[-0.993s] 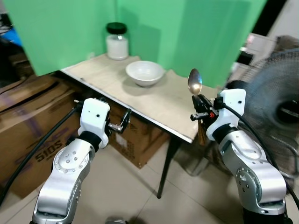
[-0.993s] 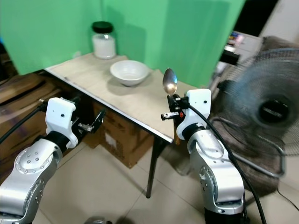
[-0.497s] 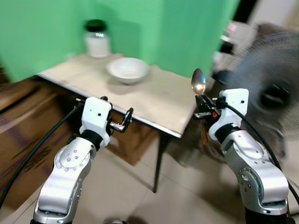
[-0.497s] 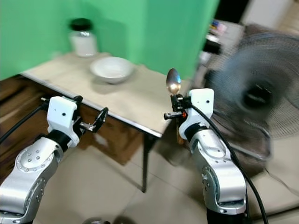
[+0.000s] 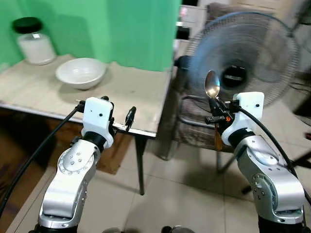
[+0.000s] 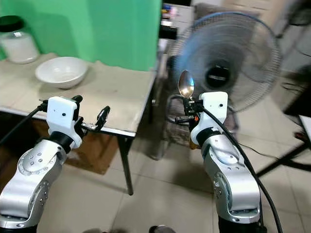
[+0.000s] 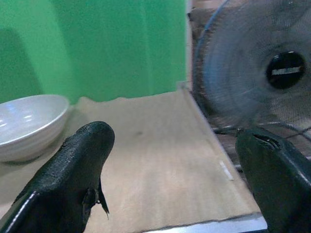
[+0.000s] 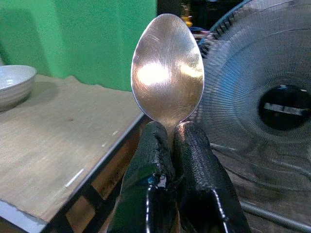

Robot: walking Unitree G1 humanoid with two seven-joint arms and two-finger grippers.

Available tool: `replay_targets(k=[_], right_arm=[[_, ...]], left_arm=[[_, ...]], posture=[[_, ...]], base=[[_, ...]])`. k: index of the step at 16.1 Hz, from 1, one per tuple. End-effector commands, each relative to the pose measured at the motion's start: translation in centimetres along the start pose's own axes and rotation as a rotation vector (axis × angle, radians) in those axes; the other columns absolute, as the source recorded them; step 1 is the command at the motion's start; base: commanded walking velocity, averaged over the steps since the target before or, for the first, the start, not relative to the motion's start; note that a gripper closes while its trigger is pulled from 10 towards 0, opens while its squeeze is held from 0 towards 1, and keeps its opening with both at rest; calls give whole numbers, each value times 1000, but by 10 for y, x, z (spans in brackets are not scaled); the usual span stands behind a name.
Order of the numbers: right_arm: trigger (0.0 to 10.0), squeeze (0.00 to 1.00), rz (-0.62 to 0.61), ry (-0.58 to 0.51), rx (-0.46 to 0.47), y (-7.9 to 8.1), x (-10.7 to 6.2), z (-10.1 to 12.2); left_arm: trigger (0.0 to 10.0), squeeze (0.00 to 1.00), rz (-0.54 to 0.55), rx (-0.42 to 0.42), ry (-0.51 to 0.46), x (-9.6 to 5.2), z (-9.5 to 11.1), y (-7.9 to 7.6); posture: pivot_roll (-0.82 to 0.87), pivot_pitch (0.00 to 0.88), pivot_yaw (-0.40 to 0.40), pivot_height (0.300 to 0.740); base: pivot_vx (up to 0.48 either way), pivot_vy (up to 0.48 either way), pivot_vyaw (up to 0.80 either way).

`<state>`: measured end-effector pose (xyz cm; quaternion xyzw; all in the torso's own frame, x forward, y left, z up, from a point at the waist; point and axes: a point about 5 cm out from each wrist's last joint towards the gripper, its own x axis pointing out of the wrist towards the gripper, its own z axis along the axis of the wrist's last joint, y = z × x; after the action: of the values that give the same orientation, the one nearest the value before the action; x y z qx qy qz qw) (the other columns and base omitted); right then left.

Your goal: Setting the table

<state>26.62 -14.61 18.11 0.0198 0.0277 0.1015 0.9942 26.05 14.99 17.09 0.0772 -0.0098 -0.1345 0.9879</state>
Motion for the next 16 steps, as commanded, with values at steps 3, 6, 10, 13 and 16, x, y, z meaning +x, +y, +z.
replay_targets(k=[3,6,10,13,16], right_arm=[[10000,0,-9,-16,-15,0,-3,5],[10000,0,-4,-11,-17,1,-2,4],[10000,0,-9,-3,-19,1,-2,3],[10000,0,-8,-6,-19,0,1,5],[10000,0,-15,-7,-19,-1,2,6]], left_arm=[[10000,0,15,-17,4,0,0,2],[10000,0,13,-15,8,1,-1,1],[10000,0,21,-22,12,-1,-2,1],[10000,0,44,-30,10,-2,-1,4],[10000,0,57,-37,11,-3,-1,6]], posture=[[89,0,-41,740],[90,0,-42,740],[95,0,-50,740],[103,0,-61,740],[103,0,-62,740]], base=[[0,0,0],[0,0,-533],[0,0,-800],[0,0,-800],[0,0,-800]])
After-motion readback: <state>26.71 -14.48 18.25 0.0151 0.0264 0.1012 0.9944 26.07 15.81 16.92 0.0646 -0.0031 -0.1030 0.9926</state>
